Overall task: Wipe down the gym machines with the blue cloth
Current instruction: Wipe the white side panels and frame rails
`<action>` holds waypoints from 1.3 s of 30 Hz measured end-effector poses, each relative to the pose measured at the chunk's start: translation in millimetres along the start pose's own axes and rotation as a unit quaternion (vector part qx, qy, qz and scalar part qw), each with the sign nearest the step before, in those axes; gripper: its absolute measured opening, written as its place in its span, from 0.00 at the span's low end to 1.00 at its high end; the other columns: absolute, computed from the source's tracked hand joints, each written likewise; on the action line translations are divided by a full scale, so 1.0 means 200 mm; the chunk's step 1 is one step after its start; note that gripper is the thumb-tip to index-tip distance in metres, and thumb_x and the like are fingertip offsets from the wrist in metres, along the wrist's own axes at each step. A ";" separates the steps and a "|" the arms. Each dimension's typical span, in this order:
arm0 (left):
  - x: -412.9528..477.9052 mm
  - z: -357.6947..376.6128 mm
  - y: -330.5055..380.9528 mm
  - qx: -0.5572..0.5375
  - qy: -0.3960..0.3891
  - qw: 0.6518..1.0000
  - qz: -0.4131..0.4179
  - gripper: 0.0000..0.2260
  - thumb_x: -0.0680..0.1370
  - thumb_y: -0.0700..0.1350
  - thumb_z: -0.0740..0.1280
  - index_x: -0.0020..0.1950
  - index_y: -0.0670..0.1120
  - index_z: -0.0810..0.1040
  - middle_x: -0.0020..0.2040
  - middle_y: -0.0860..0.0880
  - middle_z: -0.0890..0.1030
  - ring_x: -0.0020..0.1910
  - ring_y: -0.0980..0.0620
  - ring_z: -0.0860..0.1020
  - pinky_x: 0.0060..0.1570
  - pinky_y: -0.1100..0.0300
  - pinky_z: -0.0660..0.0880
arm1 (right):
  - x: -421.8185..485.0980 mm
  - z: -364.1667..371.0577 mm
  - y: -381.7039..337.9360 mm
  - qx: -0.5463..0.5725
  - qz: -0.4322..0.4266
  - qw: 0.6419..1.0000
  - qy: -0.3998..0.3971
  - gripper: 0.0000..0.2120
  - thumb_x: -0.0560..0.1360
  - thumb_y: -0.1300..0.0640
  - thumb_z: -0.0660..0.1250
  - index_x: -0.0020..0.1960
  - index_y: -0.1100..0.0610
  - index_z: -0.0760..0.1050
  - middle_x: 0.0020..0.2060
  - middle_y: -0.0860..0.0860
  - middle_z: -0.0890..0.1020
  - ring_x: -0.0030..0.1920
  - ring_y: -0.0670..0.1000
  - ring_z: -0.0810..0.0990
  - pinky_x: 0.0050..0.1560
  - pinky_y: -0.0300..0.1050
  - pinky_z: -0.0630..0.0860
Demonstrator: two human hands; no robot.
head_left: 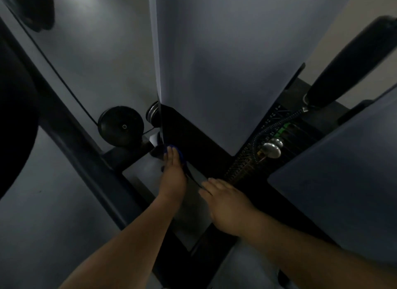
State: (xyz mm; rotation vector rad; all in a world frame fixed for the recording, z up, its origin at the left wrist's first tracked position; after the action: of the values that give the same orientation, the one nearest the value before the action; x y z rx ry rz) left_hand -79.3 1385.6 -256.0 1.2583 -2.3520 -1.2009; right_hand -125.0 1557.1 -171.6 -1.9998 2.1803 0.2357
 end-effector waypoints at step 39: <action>-0.28 0.18 0.08 -0.003 -0.048 0.994 0.101 0.39 0.88 0.41 0.65 0.90 0.48 0.42 0.87 0.54 0.37 0.86 0.54 0.39 0.85 0.58 0.54 | -0.09 0.33 0.04 0.108 0.052 0.988 -0.097 0.41 0.81 0.51 0.65 0.89 0.53 0.50 0.88 0.46 0.40 0.87 0.48 0.36 0.86 0.54 0.40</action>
State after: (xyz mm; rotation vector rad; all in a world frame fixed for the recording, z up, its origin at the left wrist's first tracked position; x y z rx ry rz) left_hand -73.0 1454.1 -256.8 0.9535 -2.4719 -1.2263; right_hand -130.3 1590.1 -231.5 -1.6781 2.0918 0.1892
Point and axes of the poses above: each hand's wrist, its own x-axis towards the middle knuckle, its own z-axis out of the palm, y = z × x, the point moved 9 cm from there along x, towards the middle knuckle
